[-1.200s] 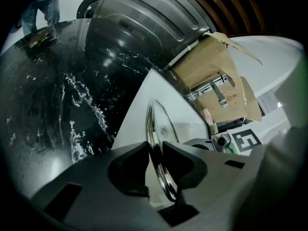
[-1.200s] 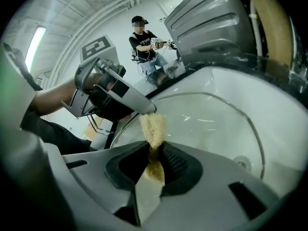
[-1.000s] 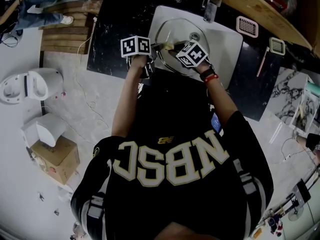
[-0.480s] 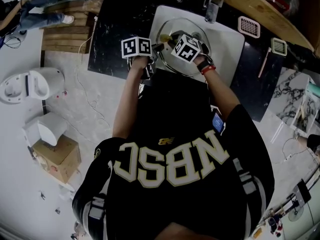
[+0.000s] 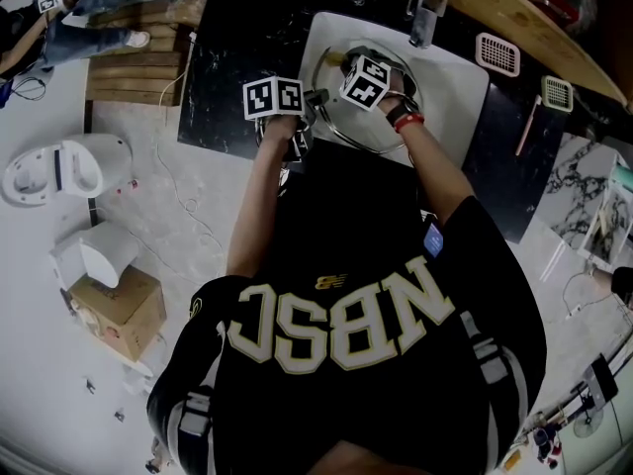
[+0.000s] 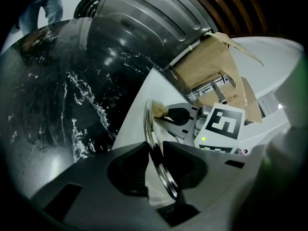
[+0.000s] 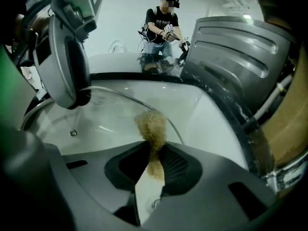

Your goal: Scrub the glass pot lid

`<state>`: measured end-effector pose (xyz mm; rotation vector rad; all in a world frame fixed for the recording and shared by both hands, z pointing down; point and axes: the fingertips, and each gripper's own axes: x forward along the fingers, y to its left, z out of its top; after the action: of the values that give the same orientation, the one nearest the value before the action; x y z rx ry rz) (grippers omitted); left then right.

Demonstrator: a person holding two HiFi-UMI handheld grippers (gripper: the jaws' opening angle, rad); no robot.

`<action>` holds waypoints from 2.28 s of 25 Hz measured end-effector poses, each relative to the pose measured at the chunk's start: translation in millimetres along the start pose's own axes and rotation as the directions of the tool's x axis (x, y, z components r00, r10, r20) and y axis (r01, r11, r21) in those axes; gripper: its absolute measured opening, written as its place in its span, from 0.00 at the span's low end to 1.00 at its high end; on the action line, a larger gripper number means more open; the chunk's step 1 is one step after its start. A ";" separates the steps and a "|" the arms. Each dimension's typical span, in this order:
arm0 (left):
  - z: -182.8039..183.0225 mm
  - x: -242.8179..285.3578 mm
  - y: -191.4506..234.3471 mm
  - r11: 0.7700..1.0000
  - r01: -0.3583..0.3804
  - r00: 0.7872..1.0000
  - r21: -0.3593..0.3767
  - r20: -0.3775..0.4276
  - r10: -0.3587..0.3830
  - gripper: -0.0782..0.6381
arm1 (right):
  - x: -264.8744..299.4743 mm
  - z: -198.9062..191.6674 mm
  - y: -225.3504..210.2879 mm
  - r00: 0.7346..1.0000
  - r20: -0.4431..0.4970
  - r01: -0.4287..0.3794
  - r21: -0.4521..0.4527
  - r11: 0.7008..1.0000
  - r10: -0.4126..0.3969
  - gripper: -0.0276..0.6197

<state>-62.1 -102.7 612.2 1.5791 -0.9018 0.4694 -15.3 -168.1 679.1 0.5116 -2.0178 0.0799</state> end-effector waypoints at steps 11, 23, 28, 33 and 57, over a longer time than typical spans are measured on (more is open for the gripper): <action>-1.2 0.8 0.2 1.000 -0.008 1.000 0.002 -0.006 0.008 0.27 | 9.7 -10.0 -21.3 0.997 -0.052 0.059 -0.009 0.998 -0.060 0.16; -1.3 1.0 -0.5 1.000 -0.005 1.000 0.000 -0.007 0.005 0.27 | 18.5 -41.5 -41.5 0.993 -0.092 0.079 0.057 0.995 -0.073 0.16; -1.5 0.5 -1.2 1.000 0.006 1.000 -0.001 -0.011 -0.006 0.27 | 18.5 -67.1 -55.2 0.988 -0.132 0.098 0.156 0.983 -0.078 0.16; -1.6 -0.2 -1.0 1.000 0.008 1.000 -0.004 -0.011 -0.008 0.27 | 16.5 -94.5 -60.1 0.978 -0.193 0.106 0.154 0.982 -0.075 0.16; -1.2 -0.4 -2.0 1.000 0.016 1.000 -0.005 -0.009 -0.016 0.26 | -32.4 -171.4 -4.5 0.918 -0.367 -0.112 0.117 0.987 0.148 0.16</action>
<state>-60.6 -101.5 610.8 1.5777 -0.8822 0.4623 141.6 -115.6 734.2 0.3854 -1.6737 0.3319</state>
